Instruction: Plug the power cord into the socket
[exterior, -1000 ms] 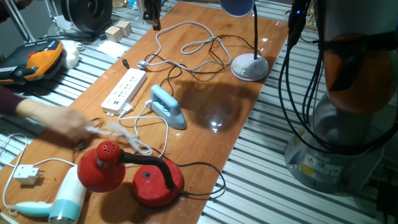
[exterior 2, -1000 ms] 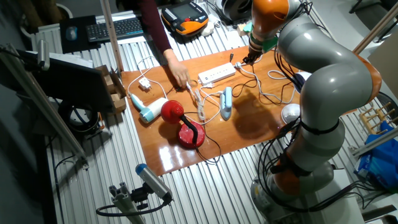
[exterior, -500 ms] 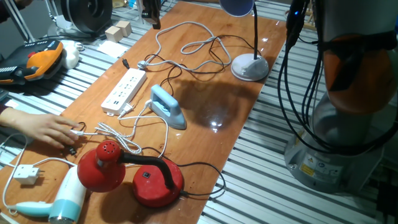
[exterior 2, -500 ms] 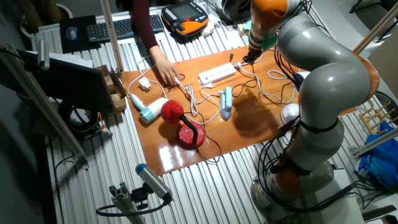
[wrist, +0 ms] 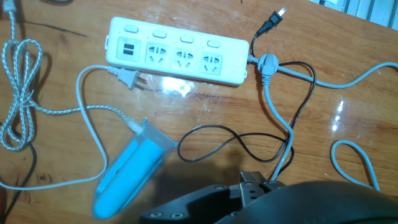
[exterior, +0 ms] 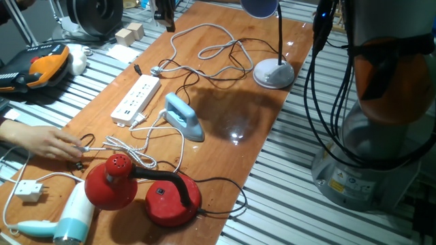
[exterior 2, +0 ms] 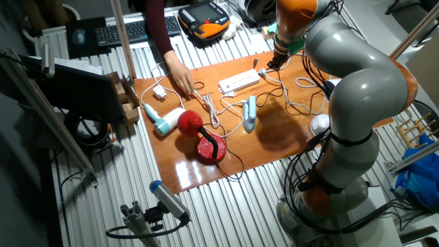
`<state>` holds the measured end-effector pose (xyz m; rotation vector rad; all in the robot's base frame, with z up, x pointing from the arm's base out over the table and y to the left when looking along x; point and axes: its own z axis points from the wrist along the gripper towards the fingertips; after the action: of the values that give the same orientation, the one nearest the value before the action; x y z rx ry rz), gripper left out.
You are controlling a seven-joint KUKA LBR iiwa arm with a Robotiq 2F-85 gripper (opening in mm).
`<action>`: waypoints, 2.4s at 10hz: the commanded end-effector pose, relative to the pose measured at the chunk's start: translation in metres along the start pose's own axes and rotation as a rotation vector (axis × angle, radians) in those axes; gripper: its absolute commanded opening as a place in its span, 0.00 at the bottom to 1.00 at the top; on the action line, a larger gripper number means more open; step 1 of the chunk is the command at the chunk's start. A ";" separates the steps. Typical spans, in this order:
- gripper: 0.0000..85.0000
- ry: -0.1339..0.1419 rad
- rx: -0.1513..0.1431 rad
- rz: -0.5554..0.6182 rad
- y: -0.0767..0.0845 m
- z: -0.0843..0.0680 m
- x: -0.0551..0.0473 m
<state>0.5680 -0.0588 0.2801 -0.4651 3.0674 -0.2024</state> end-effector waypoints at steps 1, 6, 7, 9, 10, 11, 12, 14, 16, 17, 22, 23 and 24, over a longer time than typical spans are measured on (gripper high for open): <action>0.00 -0.001 0.002 -0.002 0.000 0.000 0.000; 0.00 0.001 -0.003 -0.005 0.002 0.000 -0.001; 0.00 0.002 -0.004 -0.005 0.002 0.000 -0.001; 0.00 -0.001 -0.003 -0.005 0.002 0.000 -0.002; 0.00 -0.001 -0.003 -0.005 0.002 0.000 -0.002; 0.00 -0.001 -0.003 -0.005 0.002 -0.001 -0.002; 0.00 -0.001 -0.003 -0.005 0.002 -0.001 -0.002; 0.00 -0.002 -0.002 -0.005 0.003 -0.001 -0.003; 0.00 0.004 0.001 -0.002 0.002 -0.002 -0.003; 0.00 0.007 -0.009 0.000 0.001 -0.001 -0.002; 0.00 0.005 -0.005 0.005 0.001 -0.001 -0.004; 0.00 0.005 -0.005 0.005 0.002 -0.001 -0.004; 0.00 0.005 -0.005 0.005 0.002 -0.001 -0.004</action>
<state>0.5716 -0.0555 0.2809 -0.4587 3.0749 -0.1964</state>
